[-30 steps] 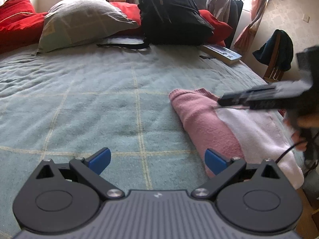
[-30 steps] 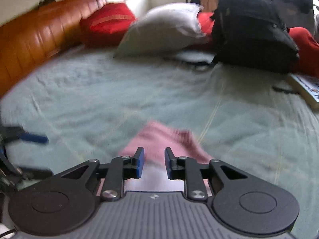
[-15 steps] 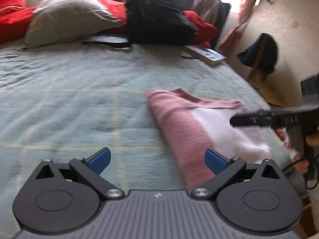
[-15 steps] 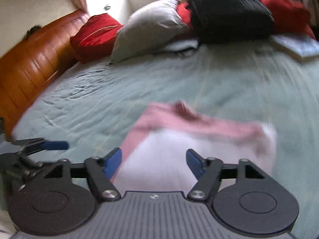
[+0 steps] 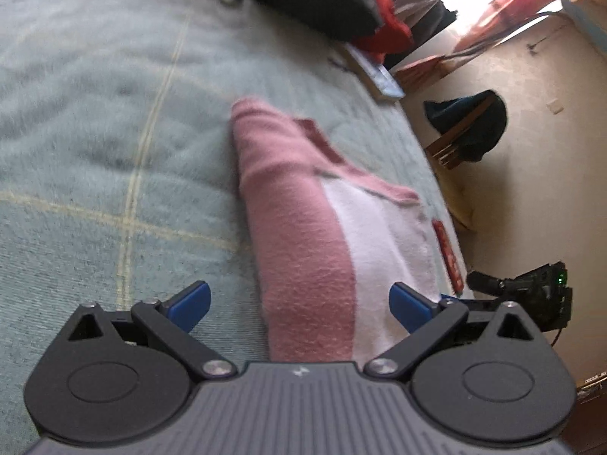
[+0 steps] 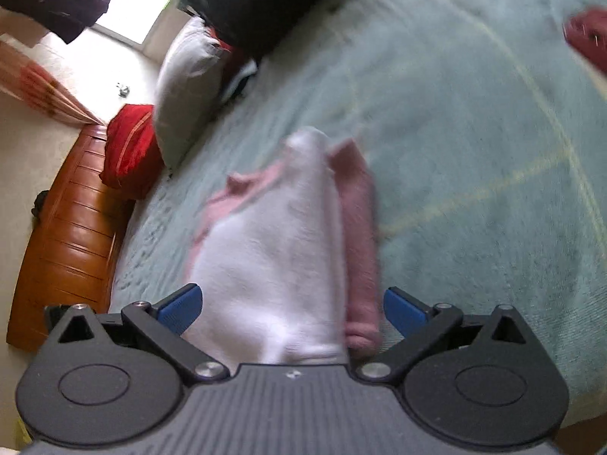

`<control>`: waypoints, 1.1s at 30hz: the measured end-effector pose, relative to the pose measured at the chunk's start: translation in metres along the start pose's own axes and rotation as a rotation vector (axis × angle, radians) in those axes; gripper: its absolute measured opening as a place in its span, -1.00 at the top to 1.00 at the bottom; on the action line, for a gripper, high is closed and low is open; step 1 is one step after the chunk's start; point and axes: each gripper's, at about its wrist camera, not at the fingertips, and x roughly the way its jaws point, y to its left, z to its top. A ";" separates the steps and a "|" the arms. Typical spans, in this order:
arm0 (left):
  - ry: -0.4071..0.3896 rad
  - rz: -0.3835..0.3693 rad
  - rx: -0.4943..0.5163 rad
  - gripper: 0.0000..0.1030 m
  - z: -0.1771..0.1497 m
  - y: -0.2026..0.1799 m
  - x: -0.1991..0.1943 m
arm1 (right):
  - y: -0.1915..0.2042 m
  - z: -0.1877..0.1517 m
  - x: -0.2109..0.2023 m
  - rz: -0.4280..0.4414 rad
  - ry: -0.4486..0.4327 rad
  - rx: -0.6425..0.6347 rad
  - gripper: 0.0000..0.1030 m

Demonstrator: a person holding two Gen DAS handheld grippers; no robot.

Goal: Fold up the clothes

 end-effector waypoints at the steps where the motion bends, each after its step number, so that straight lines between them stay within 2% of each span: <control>1: 0.016 0.000 -0.005 -0.94 0.002 0.000 0.004 | -0.004 -0.001 0.005 -0.002 0.007 0.008 -1.00; 7: 0.081 -0.032 -0.029 -0.94 0.009 0.003 0.030 | -0.016 0.000 0.023 0.035 0.034 0.011 -1.00; 13: 0.104 -0.066 -0.041 -0.98 0.020 0.004 0.046 | -0.015 0.000 0.030 0.034 0.036 -0.038 -1.00; 19: 0.128 -0.099 -0.054 -0.98 0.029 0.002 0.060 | -0.018 0.002 0.031 0.071 0.036 -0.044 -1.00; 30: 0.145 -0.144 -0.054 -0.98 0.045 0.003 0.078 | -0.027 0.024 0.050 0.171 0.019 0.003 -1.00; 33: 0.182 -0.173 -0.036 -0.98 0.037 0.002 0.073 | -0.024 0.020 0.048 0.174 0.029 -0.009 -1.00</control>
